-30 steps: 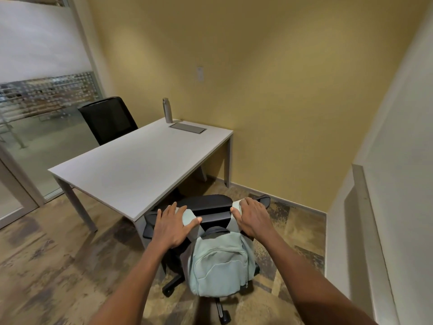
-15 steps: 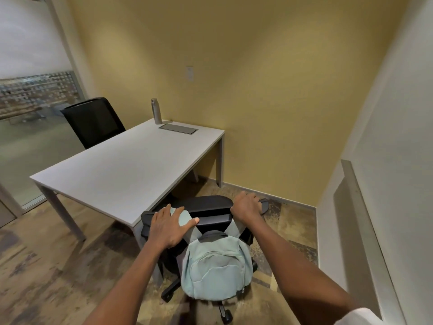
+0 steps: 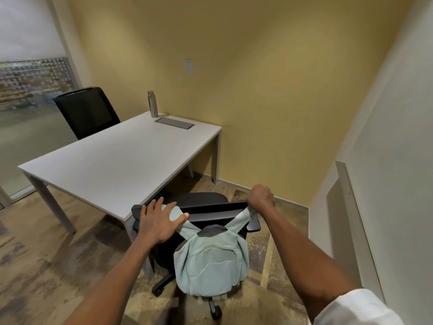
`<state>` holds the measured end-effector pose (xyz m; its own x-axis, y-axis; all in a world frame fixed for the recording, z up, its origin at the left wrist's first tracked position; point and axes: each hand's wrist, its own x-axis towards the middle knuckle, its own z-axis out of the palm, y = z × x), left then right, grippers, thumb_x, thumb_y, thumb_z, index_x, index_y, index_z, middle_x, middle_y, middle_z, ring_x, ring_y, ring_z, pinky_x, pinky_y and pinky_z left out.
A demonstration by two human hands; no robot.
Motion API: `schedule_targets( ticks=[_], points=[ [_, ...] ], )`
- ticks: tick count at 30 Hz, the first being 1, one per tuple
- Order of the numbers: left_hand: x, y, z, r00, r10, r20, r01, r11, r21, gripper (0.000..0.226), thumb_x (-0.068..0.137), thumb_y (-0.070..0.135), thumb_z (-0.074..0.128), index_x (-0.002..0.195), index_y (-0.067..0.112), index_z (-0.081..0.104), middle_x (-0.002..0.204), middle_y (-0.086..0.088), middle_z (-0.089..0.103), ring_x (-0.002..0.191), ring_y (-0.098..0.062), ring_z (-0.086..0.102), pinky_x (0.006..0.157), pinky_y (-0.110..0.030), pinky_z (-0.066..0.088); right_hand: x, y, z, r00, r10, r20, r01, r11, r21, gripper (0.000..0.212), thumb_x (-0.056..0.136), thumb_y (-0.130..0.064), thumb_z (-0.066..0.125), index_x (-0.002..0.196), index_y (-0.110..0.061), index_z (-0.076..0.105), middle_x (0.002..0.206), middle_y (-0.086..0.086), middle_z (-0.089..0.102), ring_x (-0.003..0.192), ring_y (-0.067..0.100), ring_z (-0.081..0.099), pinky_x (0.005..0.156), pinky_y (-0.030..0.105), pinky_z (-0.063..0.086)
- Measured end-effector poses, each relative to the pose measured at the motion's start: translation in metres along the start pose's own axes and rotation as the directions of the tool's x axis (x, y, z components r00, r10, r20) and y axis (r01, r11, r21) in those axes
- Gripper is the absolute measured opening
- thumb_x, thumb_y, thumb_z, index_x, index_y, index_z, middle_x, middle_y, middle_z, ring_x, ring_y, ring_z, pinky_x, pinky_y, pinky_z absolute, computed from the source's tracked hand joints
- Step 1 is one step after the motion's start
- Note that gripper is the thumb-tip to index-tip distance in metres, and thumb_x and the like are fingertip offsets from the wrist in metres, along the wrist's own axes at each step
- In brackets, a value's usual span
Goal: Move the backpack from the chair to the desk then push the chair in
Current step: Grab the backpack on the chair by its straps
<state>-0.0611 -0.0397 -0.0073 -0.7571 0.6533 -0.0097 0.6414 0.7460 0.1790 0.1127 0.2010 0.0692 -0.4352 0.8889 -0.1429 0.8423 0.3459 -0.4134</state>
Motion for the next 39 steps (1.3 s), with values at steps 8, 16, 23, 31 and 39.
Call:
schedule_targets(
  ticks=[8, 16, 23, 31, 39],
  points=[
    [-0.003, 0.010, -0.001, 1.000, -0.030, 0.005, 0.030, 1.000, -0.008, 0.101, 0.065, 0.092, -0.002, 0.149, 0.045, 0.030, 0.165, -0.003, 0.015, 0.152, -0.030, 0.007, 0.121, -0.058, 0.005, 0.004, 0.025, -0.012, 0.993, 0.118, 0.002, -0.116, 0.972, 0.207, 0.022, 0.087, -0.010, 0.057, 0.065, -0.005, 0.060, 0.073, 0.011, 0.061, 0.069, 0.028, 0.059, 0.057, 0.032, 0.044],
    [-0.008, 0.014, 0.000, 0.995, -0.098, 0.025, 0.098, 0.995, -0.010, 0.098, 0.067, 0.093, 0.002, 0.150, 0.047, 0.025, 0.167, -0.004, 0.001, 0.150, -0.037, -0.014, 0.112, -0.073, -0.010, -0.012, 0.026, -0.015, 0.991, 0.079, 0.110, -0.091, 0.990, 0.105, 0.029, 0.075, -0.003, 0.052, 0.055, -0.014, 0.034, 0.055, 0.004, 0.032, 0.049, 0.018, 0.028, 0.041, 0.027, 0.023],
    [-0.033, 0.037, 0.002, 0.917, -0.395, -0.061, 0.338, 0.847, -0.411, 0.131, 0.066, 0.091, 0.044, 0.154, 0.010, -0.011, 0.160, -0.018, -0.026, 0.146, -0.042, -0.023, 0.116, -0.066, 0.000, -0.025, 0.022, -0.015, 0.994, 0.054, 0.096, -0.066, 0.990, 0.127, 0.031, 0.073, -0.003, 0.050, 0.055, -0.015, 0.028, 0.052, 0.002, 0.026, 0.047, 0.019, 0.023, 0.042, 0.025, 0.016],
    [-0.084, 0.070, 0.048, 0.890, -0.420, 0.178, 0.418, 0.595, -0.687, 0.067, 0.097, 0.060, 0.035, 0.101, -0.001, 0.064, 0.107, -0.021, 0.068, 0.101, -0.038, 0.062, 0.090, -0.044, 0.050, -0.040, 0.009, -0.027, 0.997, 0.013, 0.082, -0.026, 0.987, 0.160, 0.040, 0.075, 0.003, 0.049, 0.051, -0.015, 0.023, 0.045, 0.000, 0.019, 0.044, 0.017, 0.018, 0.043, 0.023, 0.013],
    [-0.090, 0.051, 0.039, 0.949, -0.313, -0.030, 0.158, 0.557, -0.815, 0.041, 0.100, 0.023, 0.050, 0.061, 0.013, 0.047, 0.061, 0.001, 0.057, 0.061, -0.019, 0.052, 0.056, -0.035, 0.035, -0.058, -0.006, -0.035, 0.997, -0.026, 0.076, 0.015, 0.989, 0.150, 0.031, 0.067, 0.003, 0.049, 0.052, -0.014, 0.029, 0.049, 0.004, 0.025, 0.046, 0.018, 0.023, 0.048, 0.024, 0.017]
  ],
)
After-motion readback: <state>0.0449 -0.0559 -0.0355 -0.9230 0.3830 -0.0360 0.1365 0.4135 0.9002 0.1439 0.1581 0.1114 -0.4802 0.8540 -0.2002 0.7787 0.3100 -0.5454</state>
